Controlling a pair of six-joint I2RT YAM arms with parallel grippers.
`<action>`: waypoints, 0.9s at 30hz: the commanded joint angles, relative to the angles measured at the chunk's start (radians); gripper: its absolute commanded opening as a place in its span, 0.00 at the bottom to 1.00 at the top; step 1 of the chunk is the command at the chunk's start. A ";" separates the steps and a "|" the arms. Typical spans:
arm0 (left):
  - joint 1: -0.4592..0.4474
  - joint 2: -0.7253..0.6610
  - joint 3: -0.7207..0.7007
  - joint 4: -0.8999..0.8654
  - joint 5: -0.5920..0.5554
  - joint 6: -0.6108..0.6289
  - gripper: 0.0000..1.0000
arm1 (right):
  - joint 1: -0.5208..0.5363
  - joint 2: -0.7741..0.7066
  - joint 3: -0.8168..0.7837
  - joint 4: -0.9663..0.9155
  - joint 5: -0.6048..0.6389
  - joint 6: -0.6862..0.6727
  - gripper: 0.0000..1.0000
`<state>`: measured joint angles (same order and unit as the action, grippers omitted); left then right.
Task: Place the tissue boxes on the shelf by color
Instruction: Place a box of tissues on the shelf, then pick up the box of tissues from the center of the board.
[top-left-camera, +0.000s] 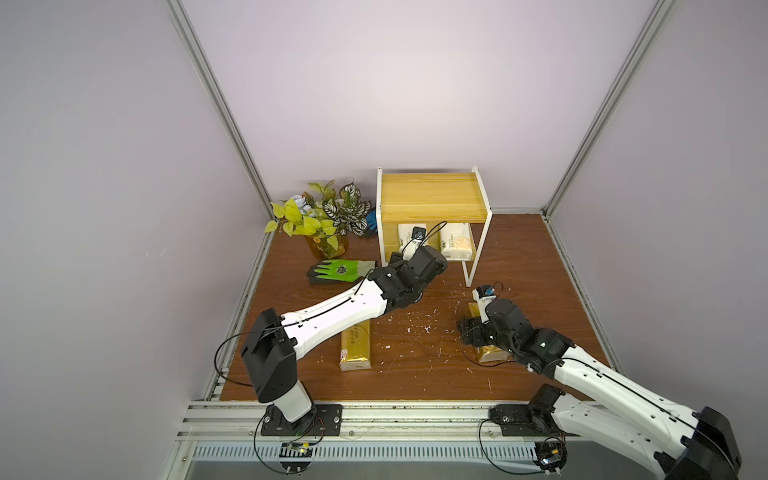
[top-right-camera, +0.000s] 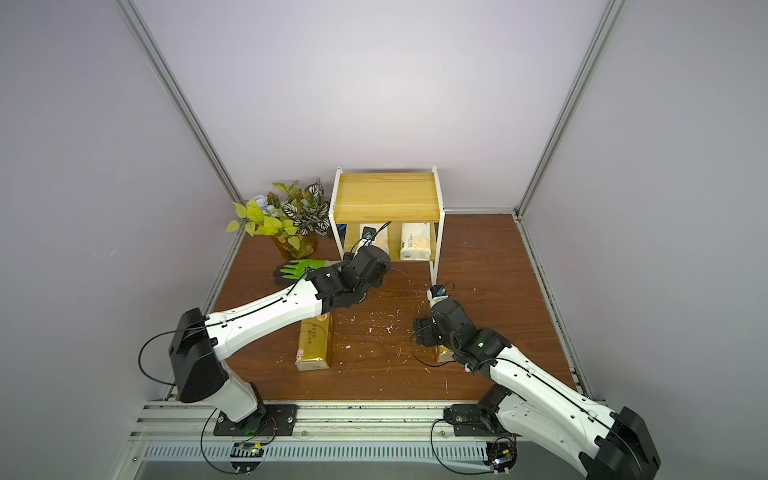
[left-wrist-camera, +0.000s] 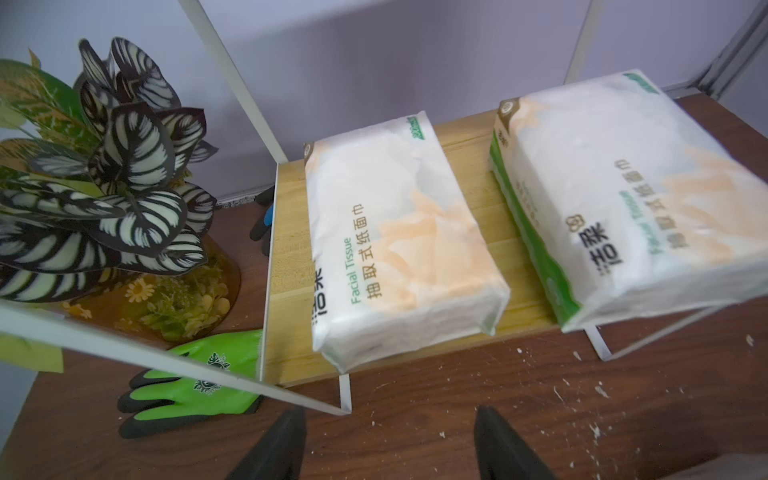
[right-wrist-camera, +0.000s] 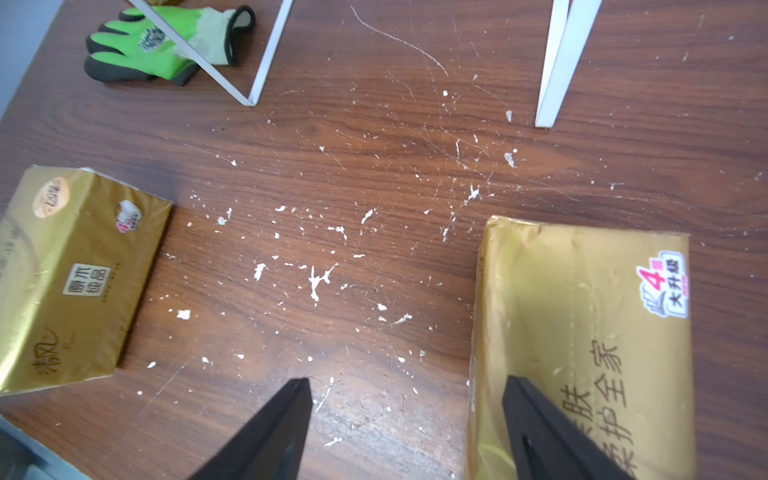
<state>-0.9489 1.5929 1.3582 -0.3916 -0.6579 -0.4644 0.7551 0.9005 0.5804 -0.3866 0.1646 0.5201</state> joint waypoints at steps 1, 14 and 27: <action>-0.035 -0.041 -0.078 0.030 0.006 -0.041 0.74 | -0.002 0.025 0.058 -0.065 0.043 0.010 0.93; -0.044 -0.100 -0.255 0.094 0.049 -0.179 0.79 | -0.004 0.078 0.162 -0.305 0.136 0.009 0.99; -0.045 -0.102 -0.281 0.089 0.071 -0.194 0.80 | -0.007 0.133 0.127 -0.413 0.122 0.157 0.99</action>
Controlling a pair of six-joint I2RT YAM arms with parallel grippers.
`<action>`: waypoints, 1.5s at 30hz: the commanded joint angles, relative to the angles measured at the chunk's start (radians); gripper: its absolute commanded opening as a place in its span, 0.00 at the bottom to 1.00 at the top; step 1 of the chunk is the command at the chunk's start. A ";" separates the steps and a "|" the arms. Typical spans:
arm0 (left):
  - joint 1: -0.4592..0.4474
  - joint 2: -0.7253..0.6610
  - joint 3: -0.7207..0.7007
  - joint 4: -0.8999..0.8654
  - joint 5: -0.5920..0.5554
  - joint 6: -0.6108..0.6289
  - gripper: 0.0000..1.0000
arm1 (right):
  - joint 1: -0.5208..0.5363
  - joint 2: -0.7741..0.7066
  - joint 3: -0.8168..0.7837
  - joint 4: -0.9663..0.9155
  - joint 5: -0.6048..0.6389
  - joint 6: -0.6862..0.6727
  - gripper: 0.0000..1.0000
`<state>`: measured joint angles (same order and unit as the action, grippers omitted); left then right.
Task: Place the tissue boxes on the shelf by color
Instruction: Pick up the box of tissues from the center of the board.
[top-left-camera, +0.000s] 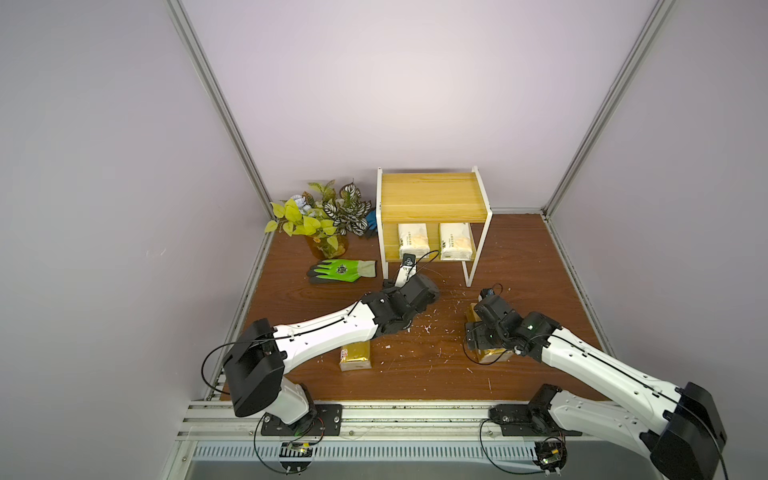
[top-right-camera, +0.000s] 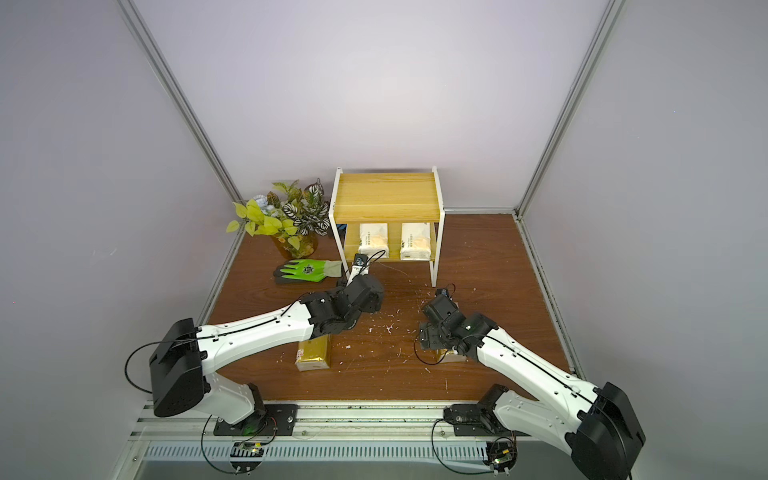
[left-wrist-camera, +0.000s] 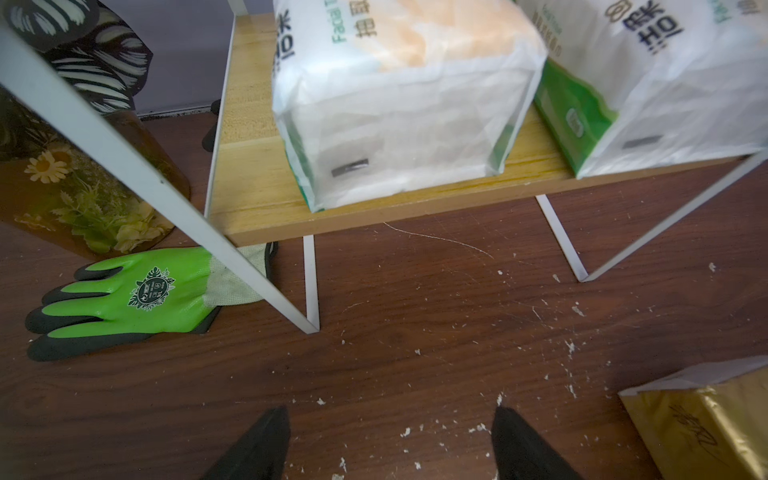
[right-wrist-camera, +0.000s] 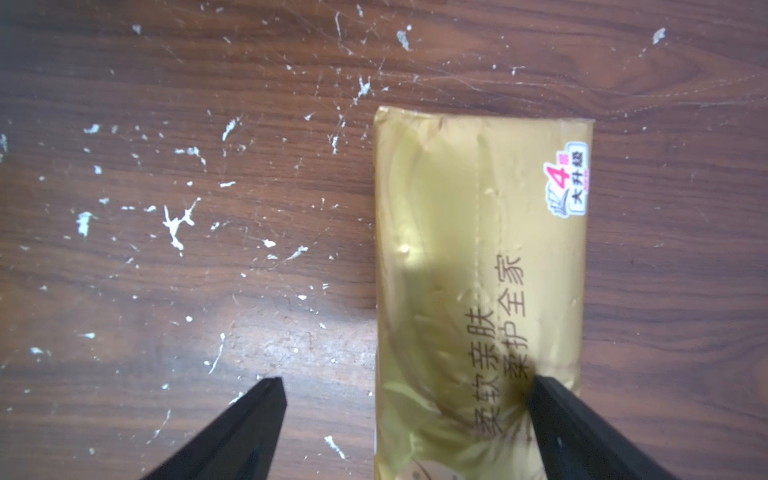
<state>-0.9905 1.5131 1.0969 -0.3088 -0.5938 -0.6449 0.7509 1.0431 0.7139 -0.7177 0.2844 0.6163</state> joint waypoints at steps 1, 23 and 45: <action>-0.004 -0.022 -0.022 0.007 0.011 -0.013 0.81 | -0.002 -0.014 -0.003 -0.090 0.006 0.063 0.99; -0.004 -0.031 -0.056 0.005 0.042 0.012 0.82 | -0.004 -0.100 -0.058 -0.157 -0.014 0.209 0.99; -0.004 -0.006 -0.018 -0.020 0.042 0.022 0.82 | -0.002 -0.053 -0.155 -0.067 -0.034 0.264 0.95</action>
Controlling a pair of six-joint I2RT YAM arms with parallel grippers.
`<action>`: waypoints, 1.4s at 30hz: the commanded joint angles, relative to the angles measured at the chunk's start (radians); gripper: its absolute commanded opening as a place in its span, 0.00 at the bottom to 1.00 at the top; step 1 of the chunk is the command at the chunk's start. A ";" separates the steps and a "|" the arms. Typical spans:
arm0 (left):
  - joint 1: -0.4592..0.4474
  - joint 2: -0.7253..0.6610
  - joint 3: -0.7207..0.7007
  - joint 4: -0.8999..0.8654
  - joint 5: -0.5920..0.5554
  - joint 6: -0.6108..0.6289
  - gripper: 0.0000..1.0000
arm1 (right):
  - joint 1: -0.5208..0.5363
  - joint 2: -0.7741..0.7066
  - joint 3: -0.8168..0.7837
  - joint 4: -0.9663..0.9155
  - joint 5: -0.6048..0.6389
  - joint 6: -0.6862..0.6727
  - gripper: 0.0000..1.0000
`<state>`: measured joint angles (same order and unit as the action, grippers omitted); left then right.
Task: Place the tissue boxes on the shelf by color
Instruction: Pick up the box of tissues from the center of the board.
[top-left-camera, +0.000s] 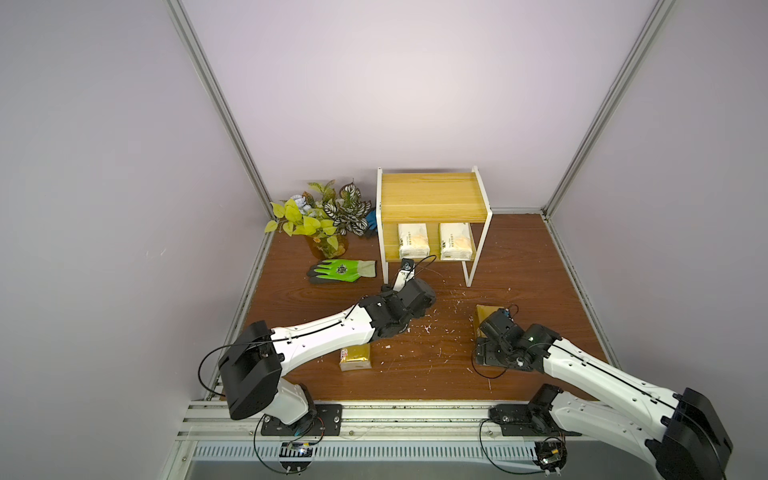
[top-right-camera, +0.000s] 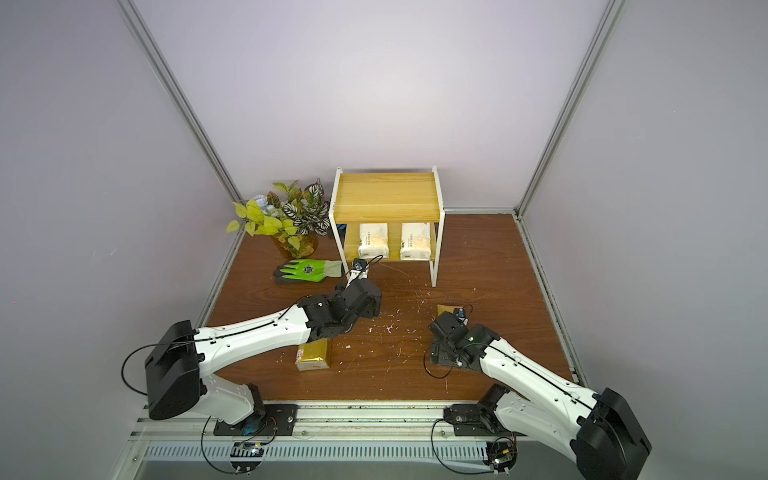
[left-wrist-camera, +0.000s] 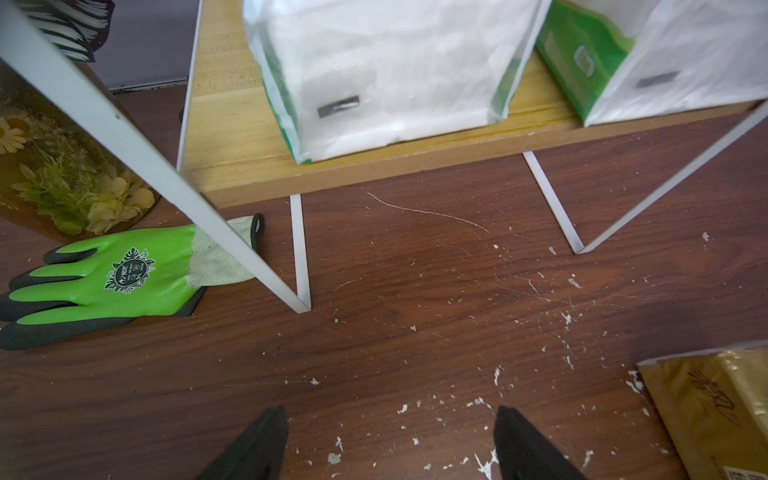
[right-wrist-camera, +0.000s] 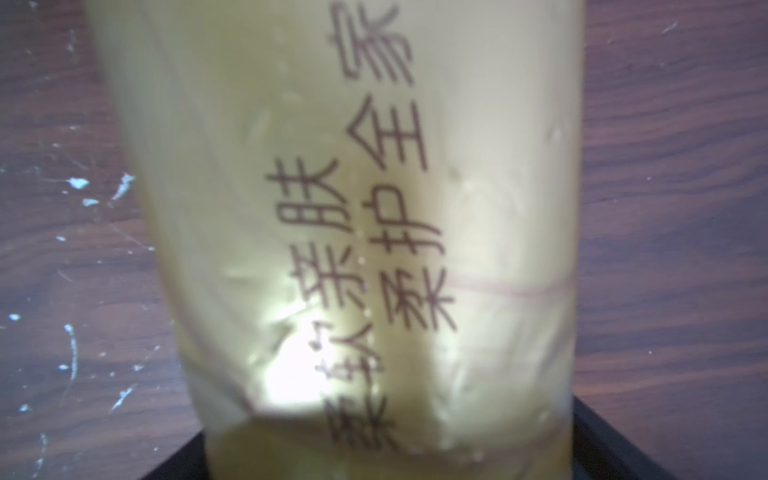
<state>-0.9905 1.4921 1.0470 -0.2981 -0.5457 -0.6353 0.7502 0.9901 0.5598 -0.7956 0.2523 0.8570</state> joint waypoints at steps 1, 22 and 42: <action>-0.004 0.021 0.038 -0.033 -0.007 0.014 0.82 | 0.000 0.002 -0.002 0.013 -0.005 0.026 0.92; -0.004 0.081 0.074 0.015 0.020 0.055 0.67 | 0.008 -0.067 0.146 -0.003 0.025 -0.066 0.10; 0.034 0.179 0.154 0.033 0.038 0.107 0.74 | 0.026 0.030 0.600 -0.127 0.345 -0.189 0.14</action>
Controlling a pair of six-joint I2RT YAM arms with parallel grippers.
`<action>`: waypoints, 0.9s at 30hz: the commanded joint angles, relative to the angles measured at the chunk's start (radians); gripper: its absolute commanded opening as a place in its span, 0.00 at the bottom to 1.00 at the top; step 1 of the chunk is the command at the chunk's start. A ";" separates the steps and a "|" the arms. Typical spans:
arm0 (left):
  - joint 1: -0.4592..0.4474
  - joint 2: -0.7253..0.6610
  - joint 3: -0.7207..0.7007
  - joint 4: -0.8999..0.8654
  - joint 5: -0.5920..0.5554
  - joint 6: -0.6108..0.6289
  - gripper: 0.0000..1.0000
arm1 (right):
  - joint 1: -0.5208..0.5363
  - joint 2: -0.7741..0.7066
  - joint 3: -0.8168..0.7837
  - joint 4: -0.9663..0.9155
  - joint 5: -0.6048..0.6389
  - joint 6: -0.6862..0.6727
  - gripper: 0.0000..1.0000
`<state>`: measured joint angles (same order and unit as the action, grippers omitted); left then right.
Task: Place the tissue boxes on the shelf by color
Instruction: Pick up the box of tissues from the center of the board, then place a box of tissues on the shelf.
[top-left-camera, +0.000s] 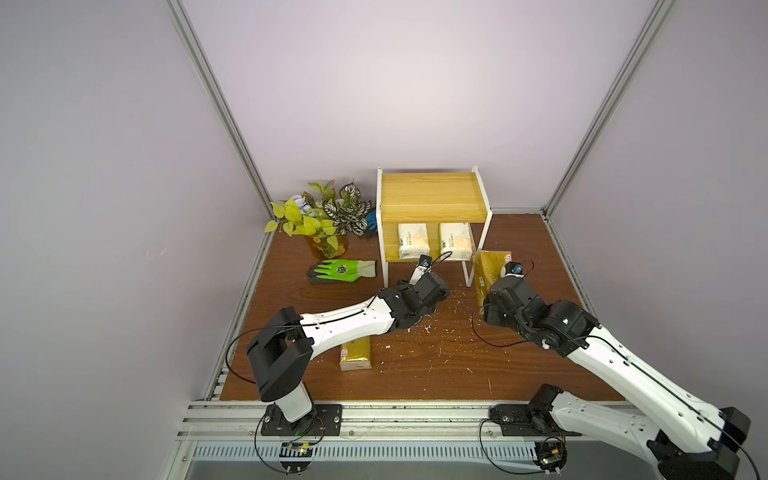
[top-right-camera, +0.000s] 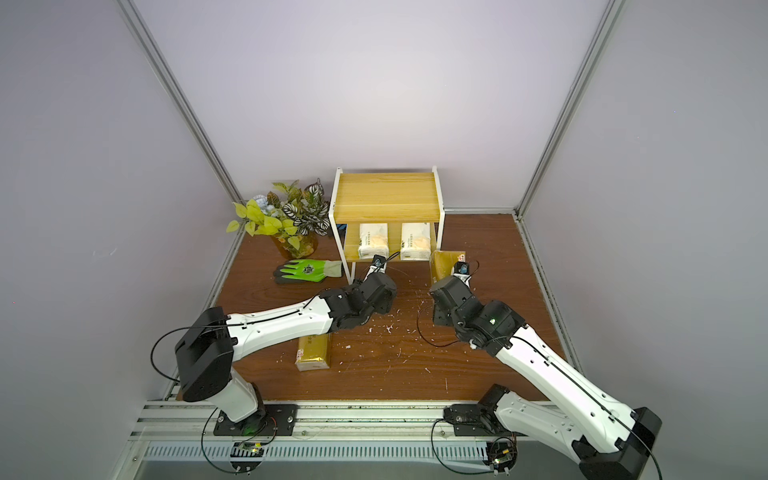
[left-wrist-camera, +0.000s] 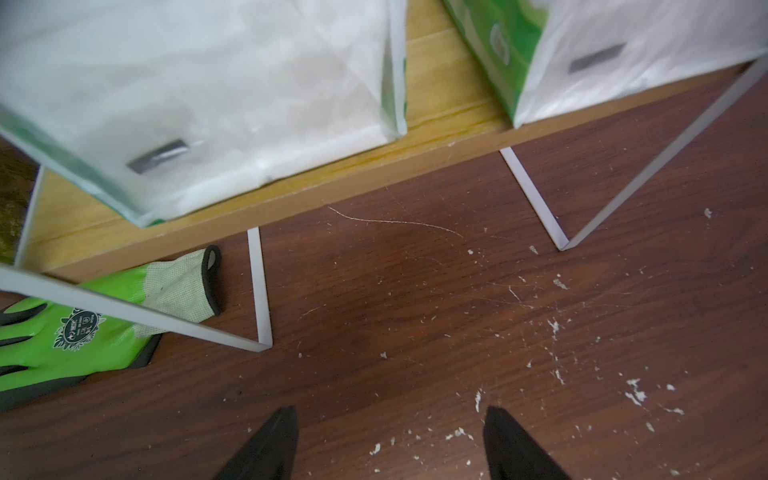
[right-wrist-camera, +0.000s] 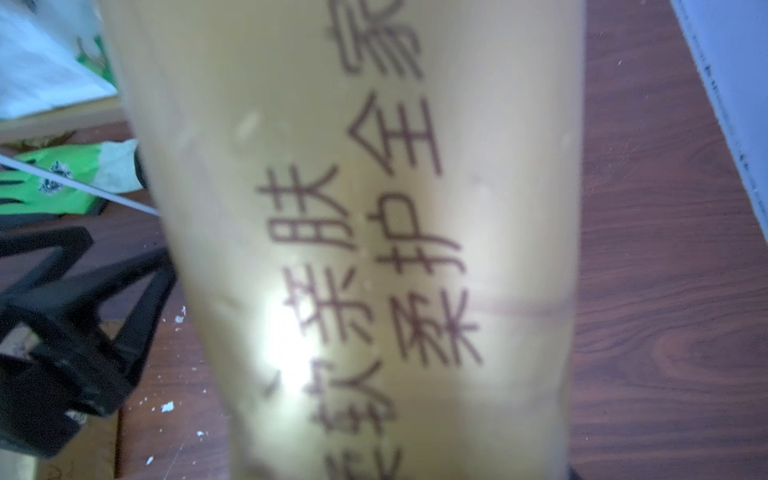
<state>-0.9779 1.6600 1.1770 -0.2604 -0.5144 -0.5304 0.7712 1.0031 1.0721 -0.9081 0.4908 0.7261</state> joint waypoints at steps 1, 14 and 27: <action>0.026 0.012 0.024 -0.003 0.012 -0.003 0.74 | 0.007 0.024 0.118 -0.017 0.125 -0.072 0.15; 0.035 0.003 0.012 -0.029 -0.019 -0.030 0.74 | 0.017 0.081 0.370 0.095 0.168 -0.265 0.16; 0.035 0.003 0.037 -0.052 -0.021 -0.054 0.75 | 0.018 0.274 0.572 0.278 0.113 -0.416 0.19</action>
<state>-0.9497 1.6657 1.1831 -0.2775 -0.5179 -0.5686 0.7860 1.2591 1.5902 -0.7460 0.6106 0.3649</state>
